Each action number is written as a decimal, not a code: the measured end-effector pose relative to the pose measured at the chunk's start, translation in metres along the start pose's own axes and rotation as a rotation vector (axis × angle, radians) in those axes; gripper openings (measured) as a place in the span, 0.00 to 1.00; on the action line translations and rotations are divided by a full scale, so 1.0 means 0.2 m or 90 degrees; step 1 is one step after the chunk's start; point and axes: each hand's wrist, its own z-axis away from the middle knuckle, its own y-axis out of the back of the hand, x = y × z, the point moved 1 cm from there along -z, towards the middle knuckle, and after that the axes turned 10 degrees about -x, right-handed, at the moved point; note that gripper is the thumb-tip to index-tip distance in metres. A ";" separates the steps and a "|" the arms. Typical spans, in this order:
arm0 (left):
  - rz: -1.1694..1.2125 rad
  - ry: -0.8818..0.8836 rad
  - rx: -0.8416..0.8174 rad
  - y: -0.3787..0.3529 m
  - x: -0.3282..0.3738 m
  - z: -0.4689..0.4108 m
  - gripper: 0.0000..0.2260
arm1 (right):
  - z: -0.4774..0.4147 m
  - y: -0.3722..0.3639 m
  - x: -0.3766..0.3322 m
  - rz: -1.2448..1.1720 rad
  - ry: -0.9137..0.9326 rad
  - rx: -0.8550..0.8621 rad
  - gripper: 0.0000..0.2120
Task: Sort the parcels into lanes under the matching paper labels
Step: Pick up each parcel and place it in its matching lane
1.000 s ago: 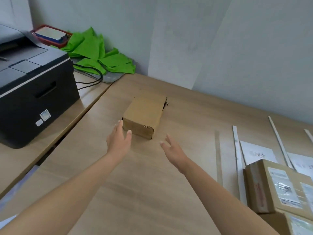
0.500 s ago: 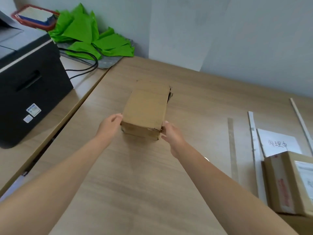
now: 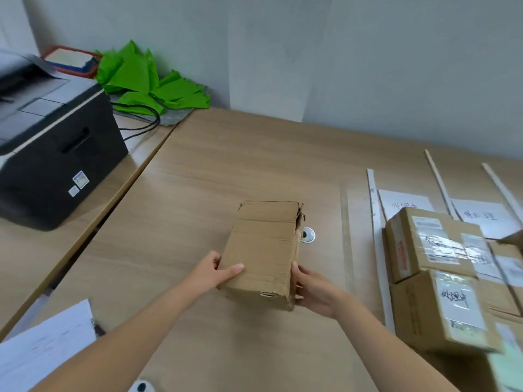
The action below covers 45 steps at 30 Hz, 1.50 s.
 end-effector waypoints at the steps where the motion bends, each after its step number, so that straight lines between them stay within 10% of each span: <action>1: 0.032 -0.019 -0.010 -0.01 0.01 0.04 0.14 | 0.05 0.00 -0.03 0.012 0.018 0.010 0.22; 6: 0.109 -0.128 -0.019 -0.02 0.13 0.22 0.32 | 0.27 -0.14 -0.15 0.162 0.122 0.049 0.39; 10: 0.284 -0.067 -0.128 -0.08 0.20 0.39 0.15 | 0.38 -0.28 -0.17 0.246 0.119 0.005 0.39; 15: 0.256 -0.078 -0.121 -0.13 0.13 0.52 0.28 | 0.46 -0.33 -0.11 0.295 0.103 -0.001 0.45; 27: 0.183 -0.249 -0.041 -0.09 0.18 0.76 0.18 | 0.62 -0.33 -0.12 0.185 0.252 0.035 0.13; 36: 0.177 -0.242 -0.234 -0.03 0.13 0.95 0.28 | 0.66 -0.32 -0.03 0.436 0.287 0.036 0.53; 45: 0.309 -0.222 0.026 -0.07 0.06 0.97 0.09 | 0.76 -0.36 0.07 0.266 0.353 0.060 0.16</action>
